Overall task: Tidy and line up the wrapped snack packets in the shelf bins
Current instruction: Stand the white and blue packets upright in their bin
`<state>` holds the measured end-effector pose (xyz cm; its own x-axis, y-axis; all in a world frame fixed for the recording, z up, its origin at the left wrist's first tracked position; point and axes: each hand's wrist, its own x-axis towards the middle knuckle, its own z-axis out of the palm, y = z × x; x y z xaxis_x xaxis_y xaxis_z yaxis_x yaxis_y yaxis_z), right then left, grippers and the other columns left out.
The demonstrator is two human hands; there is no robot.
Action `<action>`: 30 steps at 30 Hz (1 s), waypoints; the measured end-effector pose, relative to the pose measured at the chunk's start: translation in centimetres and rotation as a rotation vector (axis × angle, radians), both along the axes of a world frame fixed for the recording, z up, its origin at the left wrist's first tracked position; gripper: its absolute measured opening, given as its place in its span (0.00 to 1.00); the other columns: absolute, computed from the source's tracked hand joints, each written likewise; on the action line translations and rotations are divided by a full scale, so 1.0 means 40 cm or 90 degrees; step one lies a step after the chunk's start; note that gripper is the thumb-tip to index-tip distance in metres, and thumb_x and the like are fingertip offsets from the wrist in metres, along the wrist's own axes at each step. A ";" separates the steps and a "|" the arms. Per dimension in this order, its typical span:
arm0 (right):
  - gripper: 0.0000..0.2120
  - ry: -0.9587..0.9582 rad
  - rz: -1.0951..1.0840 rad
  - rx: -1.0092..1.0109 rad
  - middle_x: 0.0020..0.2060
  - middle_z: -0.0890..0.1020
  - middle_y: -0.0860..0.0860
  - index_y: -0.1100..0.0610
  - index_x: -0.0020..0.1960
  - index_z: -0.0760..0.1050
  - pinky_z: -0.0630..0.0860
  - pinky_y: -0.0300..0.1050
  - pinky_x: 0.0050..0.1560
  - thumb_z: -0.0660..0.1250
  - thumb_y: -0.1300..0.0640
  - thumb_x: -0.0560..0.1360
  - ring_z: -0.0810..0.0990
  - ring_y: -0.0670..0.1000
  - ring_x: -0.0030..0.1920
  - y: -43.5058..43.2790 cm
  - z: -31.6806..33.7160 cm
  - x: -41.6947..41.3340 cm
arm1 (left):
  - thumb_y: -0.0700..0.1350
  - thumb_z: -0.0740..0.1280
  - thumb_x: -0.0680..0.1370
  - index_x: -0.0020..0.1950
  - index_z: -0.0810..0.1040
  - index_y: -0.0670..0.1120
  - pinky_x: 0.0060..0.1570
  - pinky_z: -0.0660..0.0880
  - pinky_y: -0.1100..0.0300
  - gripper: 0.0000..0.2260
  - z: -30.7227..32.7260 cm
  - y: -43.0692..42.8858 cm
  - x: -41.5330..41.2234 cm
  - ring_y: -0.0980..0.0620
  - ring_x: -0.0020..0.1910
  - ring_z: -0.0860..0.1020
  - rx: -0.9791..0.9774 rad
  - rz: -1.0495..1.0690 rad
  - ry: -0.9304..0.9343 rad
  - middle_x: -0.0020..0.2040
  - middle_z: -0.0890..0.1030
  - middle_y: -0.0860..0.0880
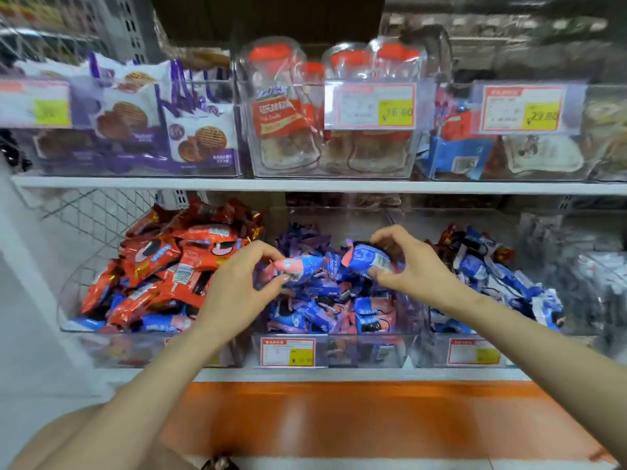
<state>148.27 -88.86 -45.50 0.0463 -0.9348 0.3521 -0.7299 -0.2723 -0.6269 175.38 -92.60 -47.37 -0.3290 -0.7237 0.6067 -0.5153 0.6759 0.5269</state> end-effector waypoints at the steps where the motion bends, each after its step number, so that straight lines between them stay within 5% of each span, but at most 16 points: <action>1: 0.17 -0.007 -0.014 -0.003 0.42 0.77 0.42 0.52 0.53 0.70 0.68 0.29 0.41 0.74 0.58 0.69 0.75 0.42 0.40 -0.007 -0.006 0.004 | 0.42 0.71 0.71 0.48 0.75 0.47 0.41 0.72 0.55 0.08 0.001 -0.004 -0.002 0.53 0.43 0.76 -0.012 0.026 0.002 0.44 0.78 0.55; 6: 0.15 0.130 -0.128 -0.051 0.32 0.76 0.47 0.52 0.44 0.70 0.62 0.43 0.38 0.75 0.48 0.68 0.72 0.50 0.34 -0.056 -0.034 0.015 | 0.43 0.71 0.72 0.45 0.71 0.45 0.36 0.66 0.55 0.08 -0.017 -0.044 -0.100 0.50 0.44 0.72 -0.077 0.117 -0.056 0.44 0.73 0.50; 10: 0.15 0.368 -0.120 0.001 0.53 0.80 0.48 0.50 0.54 0.76 0.65 0.46 0.55 0.68 0.43 0.72 0.75 0.53 0.58 -0.111 -0.033 0.026 | 0.48 0.70 0.73 0.52 0.74 0.45 0.42 0.68 0.55 0.11 -0.055 -0.092 -0.162 0.49 0.54 0.73 -0.005 0.081 -0.182 0.52 0.74 0.49; 14: 0.19 0.506 -0.037 0.099 0.68 0.70 0.46 0.43 0.64 0.74 0.59 0.50 0.66 0.64 0.40 0.74 0.66 0.52 0.68 -0.108 -0.020 -0.002 | 0.53 0.70 0.73 0.63 0.74 0.49 0.52 0.67 0.59 0.20 -0.050 -0.109 -0.175 0.52 0.60 0.72 0.129 -0.043 -0.272 0.60 0.73 0.52; 18: 0.19 0.364 -0.040 0.007 0.61 0.78 0.48 0.45 0.64 0.74 0.66 0.52 0.64 0.67 0.46 0.74 0.73 0.53 0.63 -0.060 -0.008 -0.083 | 0.52 0.68 0.75 0.63 0.74 0.48 0.60 0.67 0.56 0.18 -0.044 -0.101 -0.186 0.52 0.63 0.69 0.052 -0.046 -0.296 0.62 0.72 0.52; 21: 0.15 0.247 -0.136 -0.045 0.53 0.83 0.52 0.51 0.59 0.79 0.73 0.48 0.55 0.70 0.53 0.73 0.80 0.55 0.53 -0.031 0.014 -0.180 | 0.49 0.67 0.76 0.61 0.74 0.48 0.60 0.66 0.57 0.15 -0.038 -0.088 -0.219 0.52 0.62 0.69 0.027 -0.071 -0.226 0.60 0.73 0.51; 24: 0.12 0.122 -0.255 -0.009 0.51 0.84 0.53 0.55 0.57 0.80 0.71 0.42 0.54 0.68 0.58 0.74 0.81 0.53 0.53 -0.026 0.015 -0.280 | 0.51 0.66 0.75 0.57 0.76 0.46 0.58 0.66 0.58 0.14 -0.027 -0.077 -0.273 0.50 0.59 0.72 0.007 -0.137 -0.165 0.56 0.75 0.50; 30: 0.13 0.173 -0.273 0.087 0.53 0.83 0.55 0.55 0.58 0.79 0.73 0.45 0.52 0.68 0.57 0.75 0.80 0.55 0.54 -0.066 -0.060 -0.375 | 0.65 0.53 0.72 0.62 0.74 0.50 0.58 0.65 0.58 0.28 0.002 -0.082 -0.398 0.54 0.61 0.70 -0.050 -0.221 -0.240 0.62 0.74 0.54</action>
<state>133.29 -91.48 -47.88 -0.2774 -0.9267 0.2536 -0.8992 0.1575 -0.4082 159.46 -95.87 -47.30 -0.7478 -0.4902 0.4478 -0.3981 0.8708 0.2884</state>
